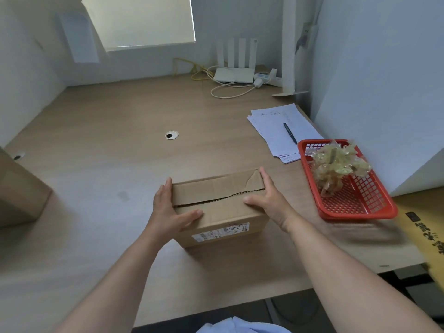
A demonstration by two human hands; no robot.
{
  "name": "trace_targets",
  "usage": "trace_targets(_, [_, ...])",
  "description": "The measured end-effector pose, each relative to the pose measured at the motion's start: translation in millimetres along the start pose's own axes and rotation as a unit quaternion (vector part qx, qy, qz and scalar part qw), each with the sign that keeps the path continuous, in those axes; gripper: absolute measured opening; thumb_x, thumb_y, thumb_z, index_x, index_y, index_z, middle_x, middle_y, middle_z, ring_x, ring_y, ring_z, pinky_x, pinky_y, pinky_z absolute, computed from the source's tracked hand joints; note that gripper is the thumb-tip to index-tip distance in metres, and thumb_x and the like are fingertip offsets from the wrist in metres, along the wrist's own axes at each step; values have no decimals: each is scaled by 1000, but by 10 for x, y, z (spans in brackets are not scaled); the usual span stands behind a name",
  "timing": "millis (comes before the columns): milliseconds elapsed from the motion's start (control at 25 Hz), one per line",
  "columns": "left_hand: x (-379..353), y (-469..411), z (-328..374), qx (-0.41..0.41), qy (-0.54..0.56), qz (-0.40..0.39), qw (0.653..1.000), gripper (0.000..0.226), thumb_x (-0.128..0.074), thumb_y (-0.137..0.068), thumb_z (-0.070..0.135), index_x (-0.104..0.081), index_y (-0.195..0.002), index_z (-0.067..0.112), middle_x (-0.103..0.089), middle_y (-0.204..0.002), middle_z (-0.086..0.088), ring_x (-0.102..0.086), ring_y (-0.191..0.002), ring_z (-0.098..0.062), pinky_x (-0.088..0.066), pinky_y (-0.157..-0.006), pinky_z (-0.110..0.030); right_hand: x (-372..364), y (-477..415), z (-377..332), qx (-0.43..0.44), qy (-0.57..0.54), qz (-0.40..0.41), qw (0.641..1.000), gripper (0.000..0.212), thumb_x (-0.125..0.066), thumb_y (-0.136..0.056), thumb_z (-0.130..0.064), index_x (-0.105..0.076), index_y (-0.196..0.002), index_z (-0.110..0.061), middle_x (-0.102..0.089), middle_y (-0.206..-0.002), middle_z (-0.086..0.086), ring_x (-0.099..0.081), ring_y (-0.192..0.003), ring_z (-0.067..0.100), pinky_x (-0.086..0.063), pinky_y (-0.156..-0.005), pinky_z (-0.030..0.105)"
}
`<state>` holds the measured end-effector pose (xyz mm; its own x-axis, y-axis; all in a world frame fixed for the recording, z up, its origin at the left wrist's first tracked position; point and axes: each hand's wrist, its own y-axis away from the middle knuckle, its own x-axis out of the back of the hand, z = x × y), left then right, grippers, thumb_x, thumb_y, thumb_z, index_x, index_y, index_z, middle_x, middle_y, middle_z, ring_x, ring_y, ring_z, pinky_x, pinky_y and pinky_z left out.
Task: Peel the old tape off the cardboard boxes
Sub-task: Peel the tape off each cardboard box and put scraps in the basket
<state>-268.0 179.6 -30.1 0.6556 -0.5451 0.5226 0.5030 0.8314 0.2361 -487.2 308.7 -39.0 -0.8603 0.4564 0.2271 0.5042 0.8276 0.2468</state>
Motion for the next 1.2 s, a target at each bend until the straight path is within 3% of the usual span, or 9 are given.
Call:
trace_targets(120, [57,15,-149,22,111,-6,994,107,-77,-80,21,0,-150,43,-30,-143,13,-42,-125,-13,-45,-93,-24,-147,23,-32,-23,-15,5,1000,111,-70,-59,-29,-9,-152,-26,-23,-155,0,-27,-139,15,-25,-116,39])
trace_targets(200, [101,-4,-170,31,135,10,990,94,-69,-85,17,-6,-151,40,-38,-137,13,-51,-109,-6,-42,-76,-16,-231,24,-31,-30,-29,10,999,110,-68,-58,-28,-10,-151,-27,-25,-154,2,-31,-138,17,-26,-115,40])
trace_targets(360, [219,-19,-218,16,129,10,991,73,-69,-87,25,-29,-148,34,-47,-131,14,-52,-109,-5,-42,-84,-23,-250,-1,-53,-43,-50,18,998,107,-69,-60,-22,-14,-151,-27,-40,-144,5,-41,-130,21,-31,-112,40])
trace_targets(480, [304,-10,-246,17,133,32,991,43,-65,-80,54,-55,-117,35,-58,-109,15,-57,-98,-9,-43,-69,-21,-259,36,-53,-28,-83,6,996,88,-72,-61,-13,-35,-141,-22,-58,-119,3,-56,-107,15,-43,-98,28])
trace_targets(600, [342,-44,-226,10,147,71,987,23,-52,-88,59,-58,-89,37,-61,-89,18,-57,-85,-5,-41,-67,-22,-299,79,-86,-24,-107,3,994,50,-77,-73,-17,-54,-116,-24,-62,-103,0,-62,-85,9,-49,-74,20])
trace_targets(760, [292,-55,-143,6,168,61,984,26,-50,-89,61,-60,-98,40,-63,-98,24,-58,-92,-1,-43,-80,-22,-404,53,-124,2,-104,107,989,20,-62,-90,-28,-63,-101,-11,-66,-98,3,-58,-90,15,-44,-85,29])
trace_targets(960, [275,-29,-129,38,124,57,990,45,-43,-92,61,-52,-91,17,-54,-85,6,-49,-74,-12,-37,-61,-26,-415,59,-134,-10,-201,124,972,16,-56,-95,-23,-66,-96,-10,-69,-105,9,-62,-99,26,-46,-93,38])
trace_targets(1080, [297,-32,-124,95,105,49,989,32,-44,-96,49,-50,-108,20,-54,-89,4,-51,-75,-12,-37,-57,-30,-425,12,-155,-17,-231,125,965,22,-58,-93,-23,-64,-105,-5,-66,-116,17,-60,-106,27,-42,-102,42])
trace_targets(1200, [313,31,-120,141,121,23,982,25,-48,-94,32,-46,-118,26,-57,-99,6,-56,-84,-13,-41,-58,-29,-476,-47,-201,-22,-258,125,958,15,-58,-93,-21,-64,-97,-8,-67,-107,15,-60,-94,24,-47,-91,39])
